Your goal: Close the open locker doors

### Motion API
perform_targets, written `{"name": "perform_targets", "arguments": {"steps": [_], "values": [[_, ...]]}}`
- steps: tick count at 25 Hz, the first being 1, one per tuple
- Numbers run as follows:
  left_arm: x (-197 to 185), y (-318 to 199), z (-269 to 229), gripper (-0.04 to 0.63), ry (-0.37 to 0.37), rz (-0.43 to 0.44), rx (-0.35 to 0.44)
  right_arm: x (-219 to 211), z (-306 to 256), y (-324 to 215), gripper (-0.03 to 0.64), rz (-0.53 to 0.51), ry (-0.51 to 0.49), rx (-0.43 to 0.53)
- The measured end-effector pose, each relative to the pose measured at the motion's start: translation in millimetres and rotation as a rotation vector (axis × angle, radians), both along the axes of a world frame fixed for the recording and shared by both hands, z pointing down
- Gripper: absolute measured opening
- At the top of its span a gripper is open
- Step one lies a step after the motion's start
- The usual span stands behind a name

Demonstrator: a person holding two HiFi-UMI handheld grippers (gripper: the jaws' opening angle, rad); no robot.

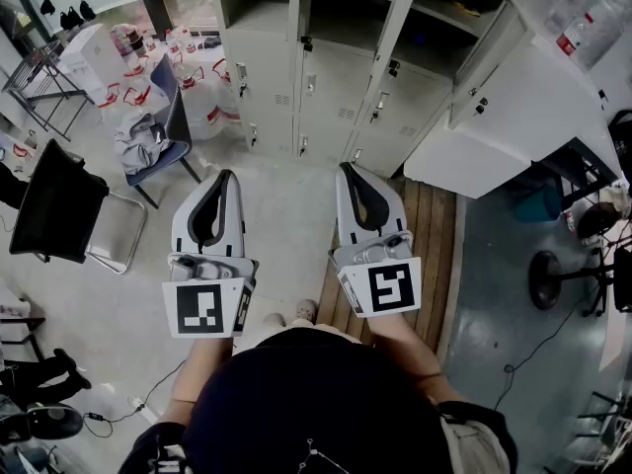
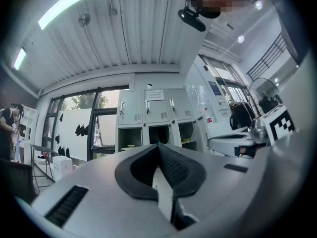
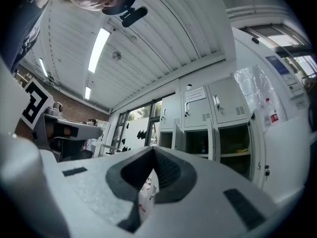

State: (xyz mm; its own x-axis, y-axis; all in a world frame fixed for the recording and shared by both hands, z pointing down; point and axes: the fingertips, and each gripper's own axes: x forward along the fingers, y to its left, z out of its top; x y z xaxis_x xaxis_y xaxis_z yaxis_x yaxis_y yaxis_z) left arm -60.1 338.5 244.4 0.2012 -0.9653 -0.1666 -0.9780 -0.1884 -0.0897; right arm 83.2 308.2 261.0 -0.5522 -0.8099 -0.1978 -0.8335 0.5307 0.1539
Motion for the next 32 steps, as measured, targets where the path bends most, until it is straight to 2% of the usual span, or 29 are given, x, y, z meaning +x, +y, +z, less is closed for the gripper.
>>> {"name": "perform_targets", "arguments": {"steps": [7, 14, 18, 32], "values": [[4.5, -8.4, 6.3, 0.003, 0.007, -0.030, -0.006, 3.2, 3.5, -12.1, 0.002, -0.061, -0.046, -0.018], [-8.7, -33.4, 10.0, 0.003, 0.018, -0.044, -0.008, -19.6, 1.1, -34.2, 0.029, -0.138, -0.063, -0.013], [-16.8, -60.6, 17.4, 0.003, 0.028, -0.023, -0.023, -35.4, 7.5, -59.8, 0.076, -0.152, -0.059, -0.033], [-80.6, -189.7, 7.4, 0.003, 0.014, 0.033, -0.042, -101.7, -1.4, -177.6, 0.098, -0.122, -0.069, -0.048]]}}
